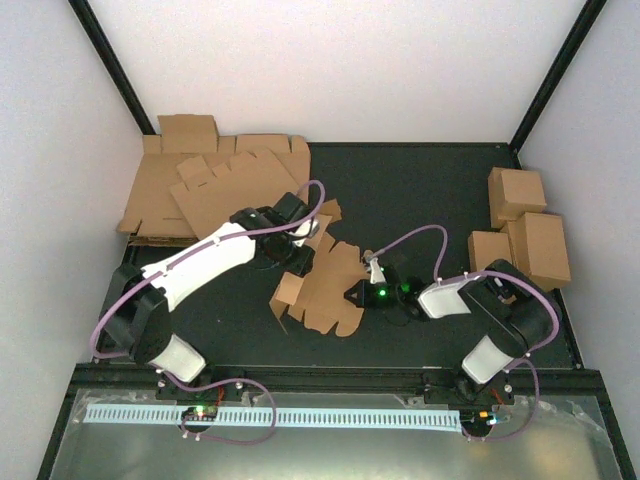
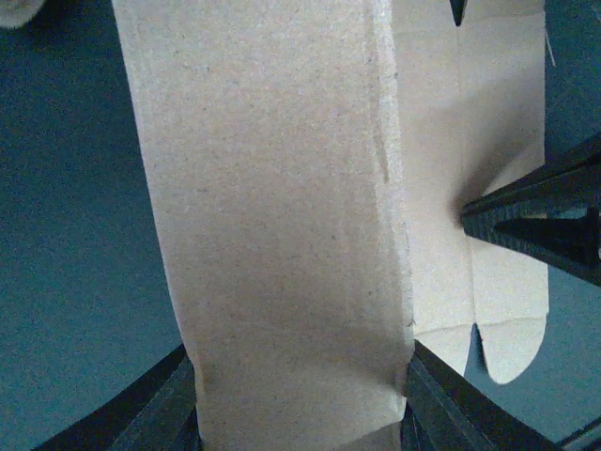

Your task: Fold the paper box

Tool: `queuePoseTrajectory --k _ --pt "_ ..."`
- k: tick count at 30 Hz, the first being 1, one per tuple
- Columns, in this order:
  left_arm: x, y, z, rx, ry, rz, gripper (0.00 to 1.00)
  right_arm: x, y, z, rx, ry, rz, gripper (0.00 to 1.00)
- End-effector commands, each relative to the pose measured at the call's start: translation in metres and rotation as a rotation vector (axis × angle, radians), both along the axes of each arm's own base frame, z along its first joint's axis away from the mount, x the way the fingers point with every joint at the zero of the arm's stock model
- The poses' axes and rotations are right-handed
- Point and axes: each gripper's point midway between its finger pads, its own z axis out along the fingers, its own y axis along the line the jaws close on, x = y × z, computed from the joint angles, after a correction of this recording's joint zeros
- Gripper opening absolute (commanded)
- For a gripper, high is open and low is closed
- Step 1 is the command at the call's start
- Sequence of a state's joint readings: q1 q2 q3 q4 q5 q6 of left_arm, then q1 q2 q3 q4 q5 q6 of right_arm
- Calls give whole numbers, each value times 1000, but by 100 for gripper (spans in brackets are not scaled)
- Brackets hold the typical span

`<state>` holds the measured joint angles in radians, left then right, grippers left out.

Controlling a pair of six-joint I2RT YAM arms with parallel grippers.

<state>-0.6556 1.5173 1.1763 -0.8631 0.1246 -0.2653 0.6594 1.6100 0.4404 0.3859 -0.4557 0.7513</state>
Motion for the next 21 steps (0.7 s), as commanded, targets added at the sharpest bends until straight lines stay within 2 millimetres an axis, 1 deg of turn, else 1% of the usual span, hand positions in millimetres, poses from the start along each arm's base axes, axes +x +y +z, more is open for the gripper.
queuePoseTrajectory --k 1,5,8,10,13,17,21 --pt "3 -10 0 118 -50 -48 45 -17 3 -14 -12 49 35 2" --pt "2 -19 -11 222 -74 -105 44 -19 6 -15 8 53 48 2" --pt "1 -21 -25 269 -64 -136 43 -19 8 -11 28 38 56 2" --pt "1 -21 -30 285 -72 -143 43 -17 8 -6 34 19 54 2" --pt "6 -17 -30 305 -103 -130 43 -12 8 2 32 -19 49 3" --pt "9 -18 -29 298 -130 -138 44 -1 6 17 37 -65 34 4" --pt "10 -16 -34 312 -131 -140 44 14 2 32 62 -90 13 5"
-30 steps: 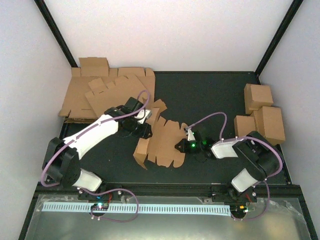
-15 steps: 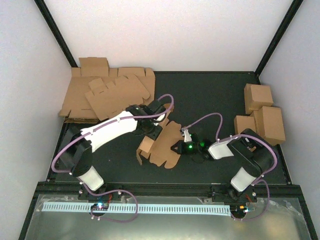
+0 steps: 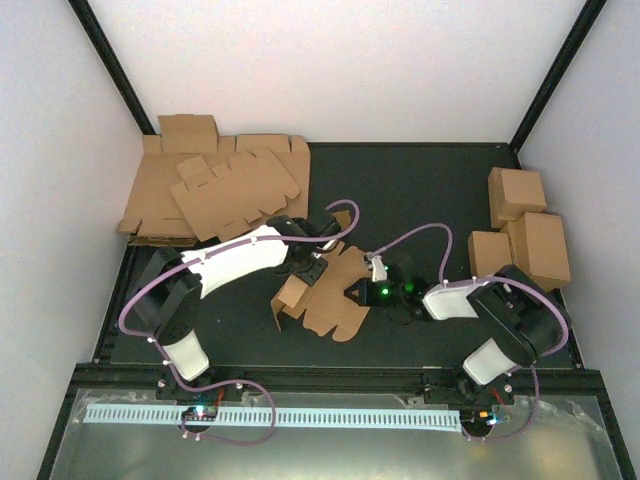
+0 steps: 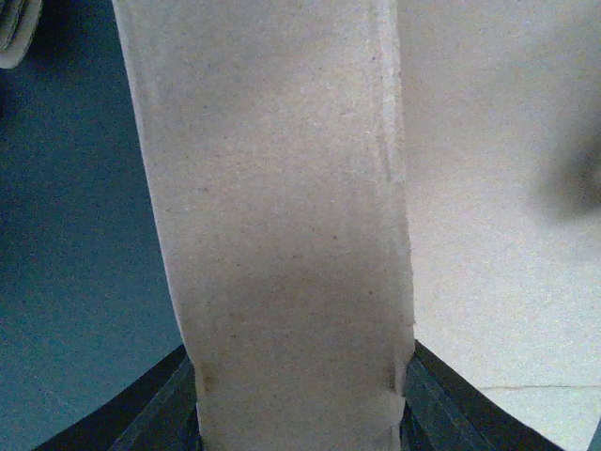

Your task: Fold the paper box

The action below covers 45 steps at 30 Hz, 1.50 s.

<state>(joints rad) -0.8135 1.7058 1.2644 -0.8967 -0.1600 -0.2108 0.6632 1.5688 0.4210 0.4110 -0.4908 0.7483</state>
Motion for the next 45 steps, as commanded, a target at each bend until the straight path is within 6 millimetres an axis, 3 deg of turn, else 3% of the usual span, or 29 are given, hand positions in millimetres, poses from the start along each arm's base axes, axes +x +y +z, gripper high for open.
queuePoseTrajectory --k 1,11,21,29,37,45 --pt "3 0 1 10 -35 -20 44 23 -3 21 17 -70 -24 5" --pt "3 3 7 13 -56 -19 44 72 -18 44 -1 -132 -84 5" --pt "-2 -1 5 36 -72 -45 44 115 -29 28 -14 -100 -136 2" --pt "-5 -2 -1 46 -69 -51 43 131 -30 17 -56 -91 -155 2" --pt "-5 -6 1 37 -80 -60 43 133 -49 28 -99 -196 -217 2" --pt "-9 -9 -1 29 -84 -68 43 141 -45 15 -53 -106 -224 2"
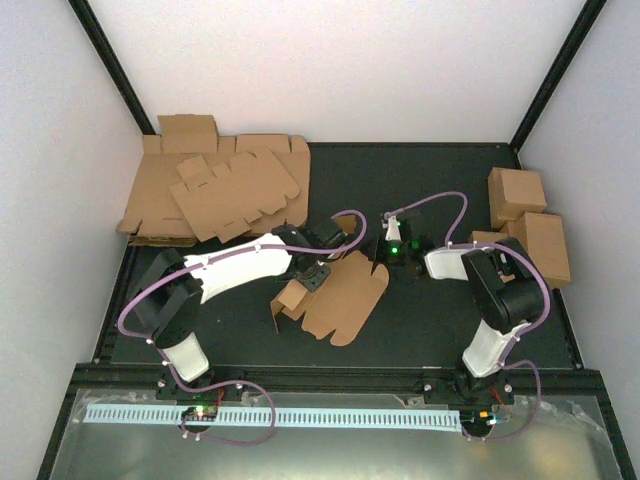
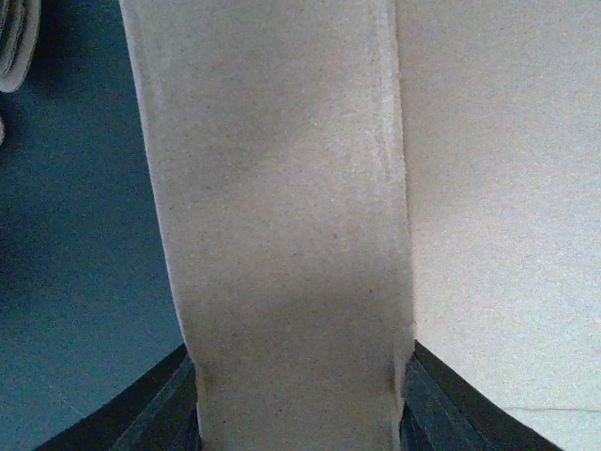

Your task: Fold the paper box

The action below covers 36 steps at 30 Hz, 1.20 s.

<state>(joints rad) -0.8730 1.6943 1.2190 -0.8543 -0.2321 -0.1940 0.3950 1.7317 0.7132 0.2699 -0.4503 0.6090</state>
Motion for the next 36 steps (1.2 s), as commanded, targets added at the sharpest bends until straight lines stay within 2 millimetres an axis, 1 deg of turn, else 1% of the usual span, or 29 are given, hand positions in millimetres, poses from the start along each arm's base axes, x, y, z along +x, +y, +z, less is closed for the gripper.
queuePoseTrajectory --k 1,11,15,20,30,33,36 --pt "-2 -4 2 -14 -22 -11 43 11 3 1 24 -7 -9 2" --pt "-10 -6 -7 17 -17 7 43 10 1 -6 12 -14 -6 2" --pt "-12 -11 -8 8 -18 -1 43 9 2 -10 15 -5 1 2" --pt "-12 -11 -9 19 -21 -4 43 7 4 -16 23 12 8 2" --pt "-11 -16 -5 2 -22 -18 43 3 19 -19 89 47 78 2" --pt "-12 -18 -2 -10 -21 -25 43 5 24 -20 109 61 100 2" --pt "-12 -21 -1 -24 -22 -33 43 12 28 -22 108 76 98 2"
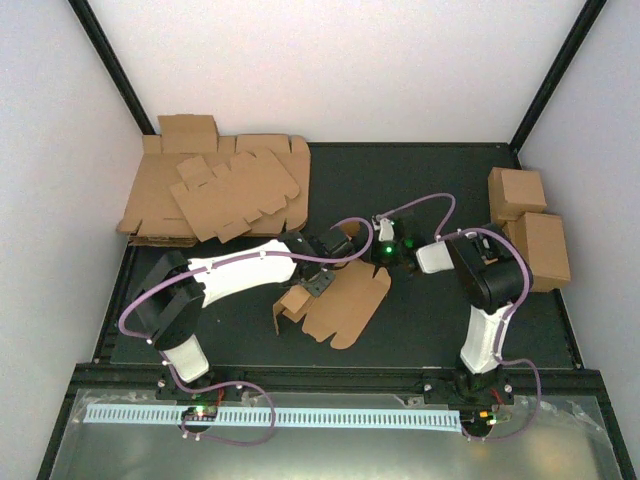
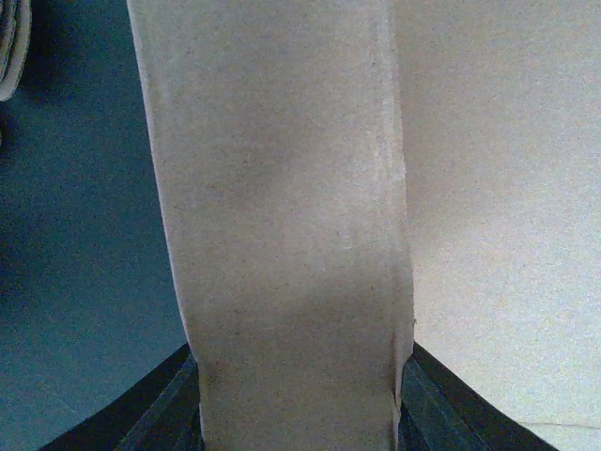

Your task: Fold the paper box

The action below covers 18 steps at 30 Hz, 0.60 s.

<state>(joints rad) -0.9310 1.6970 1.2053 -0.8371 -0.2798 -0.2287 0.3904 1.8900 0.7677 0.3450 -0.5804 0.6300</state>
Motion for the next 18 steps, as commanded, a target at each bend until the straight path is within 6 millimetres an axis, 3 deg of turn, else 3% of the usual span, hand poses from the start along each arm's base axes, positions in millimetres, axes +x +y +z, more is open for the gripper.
queuePoseTrajectory --k 1,11,18 --pt "-3 -12 2 -41 14 -23 43 12 8 1 18 9 11 2" --pt "-2 -10 4 -34 6 -22 43 23 -6 -14 -68 47 -81 2" --pt "-1 -10 4 -34 3 -20 43 19 12 -1 26 30 -8 2"
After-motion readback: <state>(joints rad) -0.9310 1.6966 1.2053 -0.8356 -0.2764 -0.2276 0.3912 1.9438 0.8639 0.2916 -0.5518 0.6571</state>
